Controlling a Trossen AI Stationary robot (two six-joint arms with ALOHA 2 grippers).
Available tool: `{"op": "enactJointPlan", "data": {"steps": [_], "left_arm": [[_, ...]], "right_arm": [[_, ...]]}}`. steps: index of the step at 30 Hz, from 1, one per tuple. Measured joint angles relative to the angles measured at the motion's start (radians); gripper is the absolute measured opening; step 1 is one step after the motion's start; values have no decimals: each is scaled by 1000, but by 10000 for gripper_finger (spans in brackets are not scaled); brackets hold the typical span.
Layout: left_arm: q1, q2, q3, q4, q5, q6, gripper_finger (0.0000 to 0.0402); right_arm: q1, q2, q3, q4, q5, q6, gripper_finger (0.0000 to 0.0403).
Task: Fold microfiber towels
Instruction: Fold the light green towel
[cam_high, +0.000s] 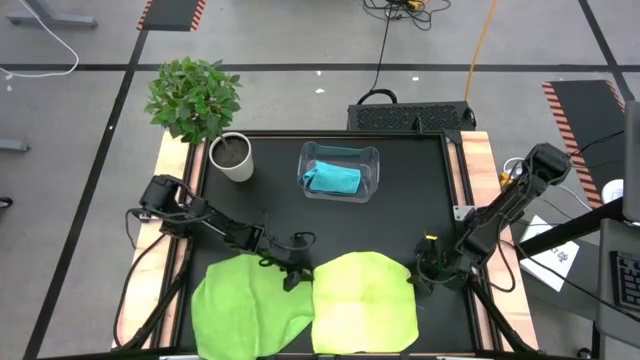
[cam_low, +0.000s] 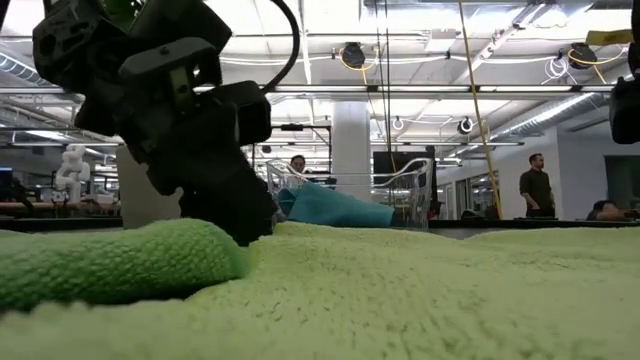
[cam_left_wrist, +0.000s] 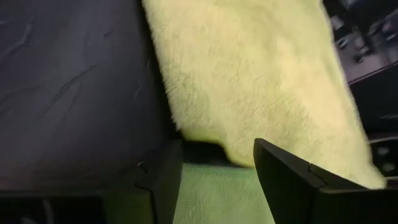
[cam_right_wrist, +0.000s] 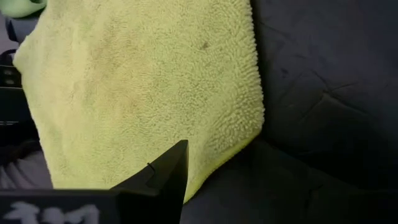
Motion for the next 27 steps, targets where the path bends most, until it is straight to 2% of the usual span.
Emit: {"op": "enactJointPlan", "data": {"steps": [13,21,27], "left_arm": [[62,0,1,26,62,-89,200],[43,1,75,-150,73,-56,200],[38,2,143,-248,46,41,196]], "right_arm": [[-10,11,0,0,5,-34,164],[-76,11,0,9,8,-123,164],[-125,11,0,16,7,-213,160]]}}
